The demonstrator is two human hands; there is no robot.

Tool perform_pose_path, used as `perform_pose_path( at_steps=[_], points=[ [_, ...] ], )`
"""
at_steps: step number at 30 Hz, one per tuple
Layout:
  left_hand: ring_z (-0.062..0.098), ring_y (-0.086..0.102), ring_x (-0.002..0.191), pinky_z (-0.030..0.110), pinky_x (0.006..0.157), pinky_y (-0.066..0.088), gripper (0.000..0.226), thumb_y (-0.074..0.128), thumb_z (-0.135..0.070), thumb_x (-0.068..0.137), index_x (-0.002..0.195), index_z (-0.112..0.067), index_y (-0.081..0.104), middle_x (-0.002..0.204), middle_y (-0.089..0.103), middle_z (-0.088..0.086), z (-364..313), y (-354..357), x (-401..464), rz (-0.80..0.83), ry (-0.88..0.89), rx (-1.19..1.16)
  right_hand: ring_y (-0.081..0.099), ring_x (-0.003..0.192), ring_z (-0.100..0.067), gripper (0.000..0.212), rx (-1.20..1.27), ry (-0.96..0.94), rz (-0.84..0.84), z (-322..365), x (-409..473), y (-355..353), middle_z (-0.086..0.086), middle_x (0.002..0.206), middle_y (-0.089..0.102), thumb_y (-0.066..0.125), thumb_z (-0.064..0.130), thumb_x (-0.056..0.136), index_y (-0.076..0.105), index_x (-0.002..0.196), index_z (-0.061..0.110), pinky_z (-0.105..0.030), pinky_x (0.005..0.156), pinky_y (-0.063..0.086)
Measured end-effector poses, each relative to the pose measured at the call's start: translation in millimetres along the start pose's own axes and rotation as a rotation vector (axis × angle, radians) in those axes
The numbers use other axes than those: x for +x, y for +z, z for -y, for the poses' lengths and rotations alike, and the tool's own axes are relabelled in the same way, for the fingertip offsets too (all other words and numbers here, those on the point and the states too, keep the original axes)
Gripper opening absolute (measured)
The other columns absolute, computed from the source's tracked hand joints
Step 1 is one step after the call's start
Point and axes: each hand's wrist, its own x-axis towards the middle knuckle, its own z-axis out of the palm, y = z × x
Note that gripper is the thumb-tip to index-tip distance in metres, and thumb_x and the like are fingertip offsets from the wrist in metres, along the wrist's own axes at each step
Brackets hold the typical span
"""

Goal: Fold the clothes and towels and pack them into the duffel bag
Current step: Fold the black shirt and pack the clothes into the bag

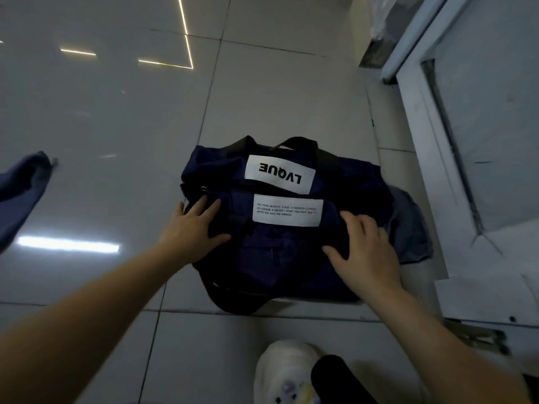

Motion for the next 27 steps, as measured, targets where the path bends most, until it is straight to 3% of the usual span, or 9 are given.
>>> perform_pose_path(
  at_steps=[2, 5, 7, 12, 17, 20, 23, 25, 27],
  points=[
    [0.032, 0.015, 0.145, 0.039, 0.115, 0.021, 0.075, 0.047, -0.055, 0.092, 0.152, -0.036, 0.006, 0.161, 0.006, -0.001, 9.3, -19.6, -27.1, 0.001, 0.086, 0.064, 0.052, 0.104, -0.024, 0.051, 0.113, -0.112, -0.078, 19.9, -1.9, -11.5, -0.004, 0.121, 0.051, 0.063, 0.04, 0.088, 0.048, 0.132, 0.02, -0.037, 0.079, 0.049],
    [0.025, 0.037, 0.136, 0.034, 0.101, 0.038, 0.073, 0.048, -0.047, 0.095, 0.15, -0.043, 0.0, 0.16, 0.008, -0.004, 38.9, -51.5, -92.5, 0.09, 0.203, 0.244, 0.055, 0.074, -0.008, 0.014, 0.365, -0.247, 0.073, 69.6, 0.3, -12.5, 0.008, 0.089, 0.056, 0.065, 0.031, 0.088, 0.061, 0.099, 0.023, -0.027, 0.067, 0.046],
    [0.025, 0.044, 0.129, 0.035, 0.093, 0.042, 0.072, 0.046, -0.047, 0.096, 0.15, -0.044, -0.002, 0.155, 0.021, -0.004, 66.6, -64.0, -142.2, 0.205, 0.195, 0.357, 0.054, 0.069, -0.006, 0.008, 0.384, -0.368, 0.183, 111.5, -5.4, -6.4, 0.01, 0.083, 0.057, 0.065, 0.029, 0.088, 0.061, 0.094, 0.026, -0.025, 0.066, 0.045],
    [0.019, 0.054, 0.118, 0.031, 0.086, 0.044, 0.044, 0.045, -0.046, 0.096, 0.138, -0.036, 0.039, 0.132, 0.053, -0.009, 144.4, -65.9, -226.9, 0.137, -0.057, 0.311, 0.056, 0.076, -0.008, 0.014, 0.363, -0.695, 0.522, 230.5, -42.9, 8.2, 0.007, 0.084, 0.062, 0.062, 0.033, 0.09, 0.063, 0.103, 0.028, -0.025, 0.07, 0.044],
    [0.017, 0.057, 0.107, 0.031, 0.079, 0.045, 0.028, 0.047, -0.039, 0.095, 0.122, -0.031, 0.053, 0.122, 0.058, -0.008, 215.7, -6.3, -258.1, -0.047, -0.39, 0.068, 0.05, 0.105, -0.015, 0.04, -0.189, -0.997, 0.643, 310.5, -59.9, 23.9, 0.006, 0.124, 0.049, 0.051, 0.048, 0.094, 0.046, 0.13, 0.03, -0.031, 0.085, 0.042],
    [0.023, 0.055, 0.106, 0.033, 0.077, 0.046, 0.039, 0.061, -0.036, 0.083, 0.121, -0.027, 0.056, 0.119, 0.057, -0.002, 264.3, 27.5, -268.2, -0.042, -0.408, 0.141, 0.045, 0.119, -0.024, 0.054, -0.459, -1.02, 0.645, 332.9, -50.6, 43.9, 0.0, 0.137, 0.038, 0.053, 0.045, 0.093, 0.033, 0.141, 0.029, -0.036, 0.093, 0.043],
    [0.029, 0.064, 0.085, 0.035, 0.06, 0.05, 0.058, 0.088, -0.028, 0.049, 0.103, -0.02, 0.07, 0.101, 0.066, 0.006, 302.4, 42.4, -266.9, -0.126, -0.378, 0.231, 0.04, 0.126, -0.028, 0.065, -0.464, -0.931, 0.674, 357.0, -44.3, 72.7, -0.005, 0.143, 0.032, 0.056, 0.042, 0.091, 0.025, 0.146, 0.029, -0.04, 0.099, 0.041],
    [0.032, 0.064, 0.099, 0.04, 0.074, 0.051, 0.066, 0.086, -0.034, 0.058, 0.119, -0.022, 0.065, 0.119, 0.064, 0.009, 314.1, 46.7, -261.5, -0.117, -0.381, 0.234, 0.039, 0.128, -0.03, 0.066, -0.353, -0.91, 0.67, 379.3, -48.6, 94.5, -0.006, 0.142, 0.033, 0.058, 0.043, 0.09, 0.026, 0.146, 0.029, -0.039, 0.102, 0.04],
    [0.03, 0.048, 0.124, 0.04, 0.094, 0.04, 0.064, 0.064, -0.039, 0.085, 0.143, -0.027, 0.041, 0.145, 0.042, 0.008, 322.4, 54.8, -256.0, -0.088, -0.369, 0.253, 0.039, 0.128, -0.031, 0.065, -0.284, -0.937, 0.67, 403.1, -58.6, 116.0, -0.006, 0.141, 0.034, 0.058, 0.041, 0.089, 0.027, 0.145, 0.029, -0.04, 0.101, 0.041]
  ],
)
